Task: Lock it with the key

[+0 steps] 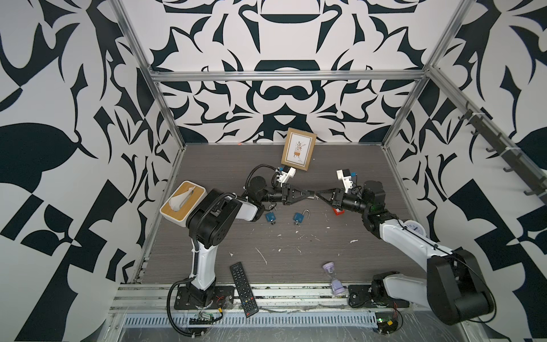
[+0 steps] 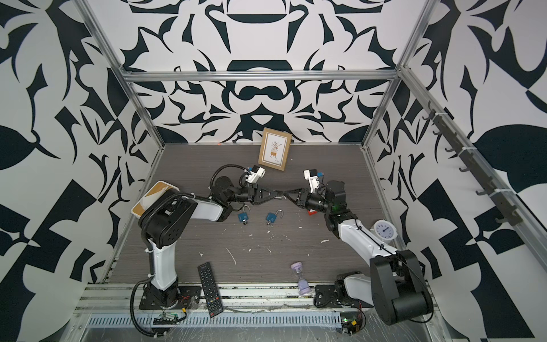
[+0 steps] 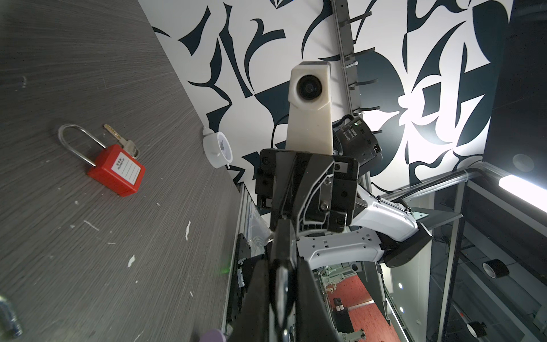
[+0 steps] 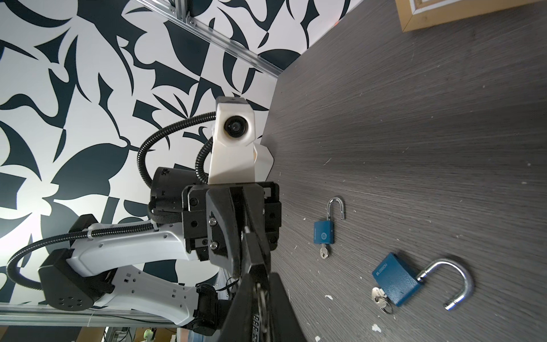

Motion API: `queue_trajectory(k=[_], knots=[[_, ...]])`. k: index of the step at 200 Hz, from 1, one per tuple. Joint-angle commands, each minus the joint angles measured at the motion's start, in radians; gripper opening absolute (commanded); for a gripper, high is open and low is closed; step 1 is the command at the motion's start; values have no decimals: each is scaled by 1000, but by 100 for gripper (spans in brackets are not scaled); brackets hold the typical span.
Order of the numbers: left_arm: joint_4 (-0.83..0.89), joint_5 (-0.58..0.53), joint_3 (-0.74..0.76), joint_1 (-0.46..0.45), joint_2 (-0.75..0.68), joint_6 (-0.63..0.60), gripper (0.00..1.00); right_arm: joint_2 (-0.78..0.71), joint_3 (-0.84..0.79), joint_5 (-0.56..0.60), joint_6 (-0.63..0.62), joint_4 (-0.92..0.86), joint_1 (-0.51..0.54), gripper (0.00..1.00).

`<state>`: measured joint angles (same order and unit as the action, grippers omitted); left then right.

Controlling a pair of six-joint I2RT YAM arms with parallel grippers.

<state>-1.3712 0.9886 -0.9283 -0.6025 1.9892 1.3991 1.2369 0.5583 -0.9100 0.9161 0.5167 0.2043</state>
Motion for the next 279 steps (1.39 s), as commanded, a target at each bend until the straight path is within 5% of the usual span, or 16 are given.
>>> queue_trajectory(k=[1, 68, 219, 247, 279], knots=[[-55, 12, -32, -5, -13, 13, 0, 0, 14, -27, 12, 68, 5, 14], [-55, 8, -36, -5, 2, 13, 0, -1, -3, -23, 11, 63, 4, 0], [-28, 12, -21, 15, -3, -12, 0, -47, -57, 11, 8, 23, -74, 0], [200, -17, -18, 9, -40, -199, 0, -94, -63, 243, -73, -199, -72, 0], [911, -150, -128, -9, -148, -638, 0, -122, -115, 485, -28, -259, -55, 0]])
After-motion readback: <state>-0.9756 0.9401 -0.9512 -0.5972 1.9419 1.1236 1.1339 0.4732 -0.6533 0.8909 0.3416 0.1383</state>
